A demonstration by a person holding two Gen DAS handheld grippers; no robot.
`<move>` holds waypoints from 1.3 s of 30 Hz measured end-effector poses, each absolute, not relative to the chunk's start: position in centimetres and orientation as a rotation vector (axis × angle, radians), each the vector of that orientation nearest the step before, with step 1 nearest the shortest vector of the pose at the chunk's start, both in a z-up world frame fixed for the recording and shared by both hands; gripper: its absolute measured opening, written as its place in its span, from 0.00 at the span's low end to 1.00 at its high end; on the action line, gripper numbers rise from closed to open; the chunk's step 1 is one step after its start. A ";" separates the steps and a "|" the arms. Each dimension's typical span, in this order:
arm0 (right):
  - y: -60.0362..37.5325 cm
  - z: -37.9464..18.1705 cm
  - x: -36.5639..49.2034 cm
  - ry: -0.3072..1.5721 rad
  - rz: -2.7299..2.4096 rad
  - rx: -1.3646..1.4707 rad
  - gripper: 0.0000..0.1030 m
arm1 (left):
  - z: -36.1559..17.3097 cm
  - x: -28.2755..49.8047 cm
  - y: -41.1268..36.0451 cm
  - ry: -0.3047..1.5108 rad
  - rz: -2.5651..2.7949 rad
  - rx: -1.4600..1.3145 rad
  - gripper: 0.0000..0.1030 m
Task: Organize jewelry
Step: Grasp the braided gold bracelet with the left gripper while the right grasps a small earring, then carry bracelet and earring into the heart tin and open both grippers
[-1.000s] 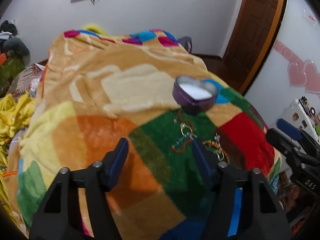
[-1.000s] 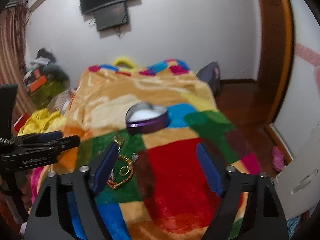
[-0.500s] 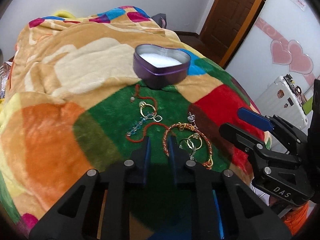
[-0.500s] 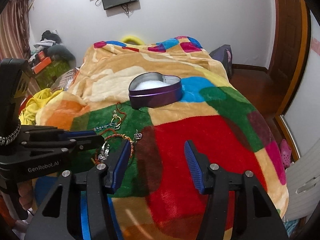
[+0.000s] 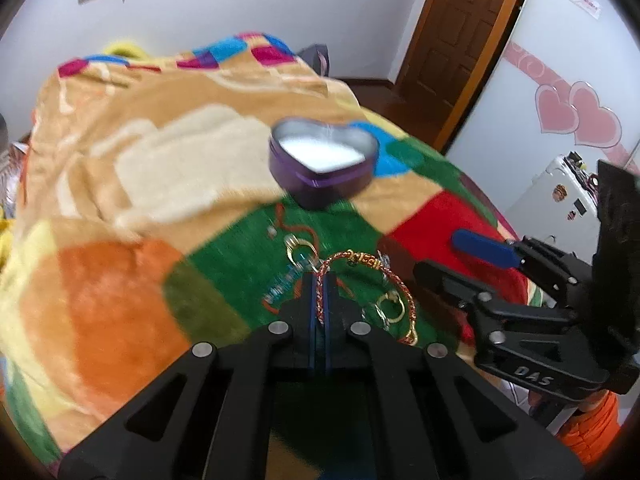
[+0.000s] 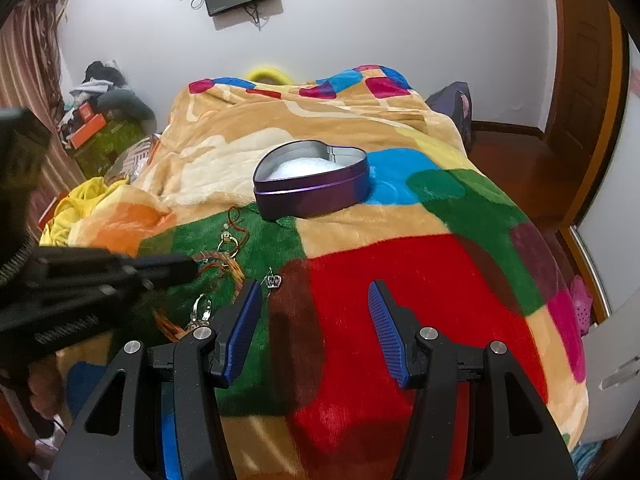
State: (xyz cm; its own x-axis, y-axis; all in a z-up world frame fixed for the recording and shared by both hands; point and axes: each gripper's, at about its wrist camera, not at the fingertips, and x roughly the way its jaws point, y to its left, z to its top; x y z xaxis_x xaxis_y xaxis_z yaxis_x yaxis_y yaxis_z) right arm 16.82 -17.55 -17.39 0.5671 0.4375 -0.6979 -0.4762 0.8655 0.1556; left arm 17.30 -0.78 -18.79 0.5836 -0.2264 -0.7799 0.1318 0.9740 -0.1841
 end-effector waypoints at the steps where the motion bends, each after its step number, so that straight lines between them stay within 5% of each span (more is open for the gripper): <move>1: -17.3 -17.5 17.0 0.807 0.539 -0.056 0.50 | -18.4 17.3 -0.5 0.914 -0.204 -0.111 0.01; 13: -14.8 -19.0 18.0 0.846 0.608 -0.110 0.24 | -17.8 17.7 2.5 0.867 -0.119 -0.142 0.01; 16: -14.2 -19.3 18.0 0.853 0.625 -0.142 0.09 | -18.1 17.8 2.6 0.869 -0.114 -0.145 0.01; 39: -15.6 -13.3 18.4 0.671 0.575 -0.107 0.09 | -13.3 19.1 2.1 0.734 -0.086 -0.090 0.01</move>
State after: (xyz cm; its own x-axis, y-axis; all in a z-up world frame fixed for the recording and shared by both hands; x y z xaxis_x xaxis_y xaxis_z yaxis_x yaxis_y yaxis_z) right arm 18.38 -15.62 -13.35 0.6348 0.4682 -0.6147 -0.5354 0.8401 0.0870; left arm 19.15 2.09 -13.34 0.7391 -0.1100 -0.6646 0.0468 0.9926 -0.1123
